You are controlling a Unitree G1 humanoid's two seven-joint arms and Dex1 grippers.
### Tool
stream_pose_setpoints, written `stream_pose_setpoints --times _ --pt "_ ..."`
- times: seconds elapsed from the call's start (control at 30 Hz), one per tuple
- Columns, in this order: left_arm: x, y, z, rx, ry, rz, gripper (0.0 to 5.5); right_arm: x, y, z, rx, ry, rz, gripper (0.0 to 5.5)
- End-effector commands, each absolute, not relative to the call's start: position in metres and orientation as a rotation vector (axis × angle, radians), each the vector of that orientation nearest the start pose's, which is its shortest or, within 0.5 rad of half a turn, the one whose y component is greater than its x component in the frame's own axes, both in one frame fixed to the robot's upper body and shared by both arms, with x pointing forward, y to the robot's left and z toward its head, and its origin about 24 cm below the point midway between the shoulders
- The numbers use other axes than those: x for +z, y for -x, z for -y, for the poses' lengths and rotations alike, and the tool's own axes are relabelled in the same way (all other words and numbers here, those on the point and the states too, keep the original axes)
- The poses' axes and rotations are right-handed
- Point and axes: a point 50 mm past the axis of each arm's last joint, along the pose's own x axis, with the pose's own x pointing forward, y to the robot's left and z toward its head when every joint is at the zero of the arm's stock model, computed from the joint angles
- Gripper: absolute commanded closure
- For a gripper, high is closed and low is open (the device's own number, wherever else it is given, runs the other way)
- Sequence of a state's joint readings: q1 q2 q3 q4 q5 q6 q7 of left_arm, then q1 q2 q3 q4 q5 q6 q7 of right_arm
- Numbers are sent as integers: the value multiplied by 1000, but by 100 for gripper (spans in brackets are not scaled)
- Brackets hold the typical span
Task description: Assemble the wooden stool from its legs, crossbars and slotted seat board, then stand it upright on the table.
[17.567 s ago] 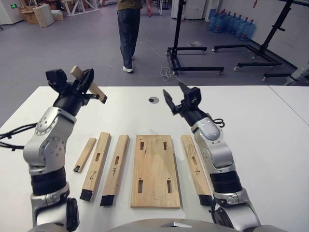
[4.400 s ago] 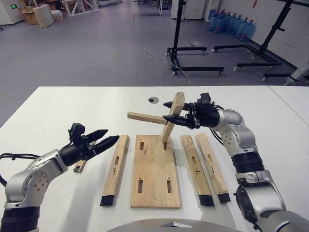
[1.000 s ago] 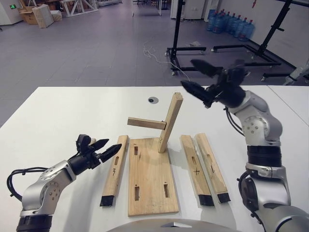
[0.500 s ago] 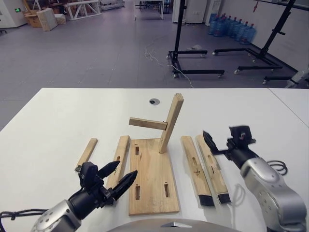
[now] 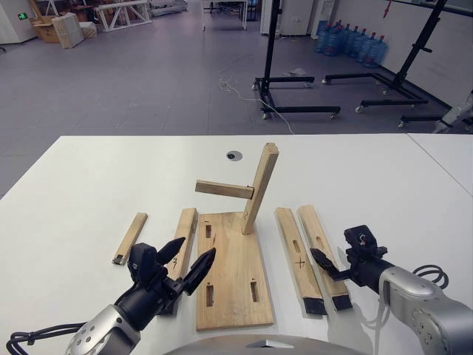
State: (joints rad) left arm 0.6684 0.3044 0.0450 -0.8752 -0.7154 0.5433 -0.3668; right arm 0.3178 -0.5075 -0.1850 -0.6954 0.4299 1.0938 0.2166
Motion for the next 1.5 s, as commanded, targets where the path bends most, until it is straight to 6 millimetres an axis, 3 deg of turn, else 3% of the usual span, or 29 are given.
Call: stream_pose_setpoints --times 0.03,0.17,0.37,0.63,0.73,0.83,0.97,1.03,1.1,1.13,1.2,1.37,1.5 --pt "87 -122 -160 -503 372 -294 63 51 -157 219 250 129 -868 13" --pt "85 -131 -163 -479 359 -296 63 48 -160 219 256 146 -930 34" --pt "86 -147 -166 -454 335 -284 63 38 -160 222 180 84 -1032 157" --pt "90 -164 -174 -436 297 -249 63 38 -178 223 93 42 -1033 299" --pt "91 -168 -176 -436 286 -241 63 40 -188 225 68 27 -996 343" --pt "93 -173 -181 -432 268 -217 63 42 -196 230 42 20 -944 346" --pt "104 -176 -186 -472 247 -126 63 76 -243 241 66 33 -569 346" --pt "115 -172 -185 -567 272 -55 63 107 -267 243 187 -114 -328 346" --pt "125 -168 -183 -694 293 3 63 150 -272 244 429 -346 -74 347" --pt "129 -168 -183 -754 309 19 63 173 -262 236 654 -410 21 347" --pt "138 -168 -182 -867 352 44 63 198 -238 218 1017 -467 78 347" --pt "153 -174 -171 -1124 409 33 63 213 -205 176 1431 -457 97 347" --pt "153 -182 -159 -1245 465 -25 63 202 -203 154 1545 -400 50 347"
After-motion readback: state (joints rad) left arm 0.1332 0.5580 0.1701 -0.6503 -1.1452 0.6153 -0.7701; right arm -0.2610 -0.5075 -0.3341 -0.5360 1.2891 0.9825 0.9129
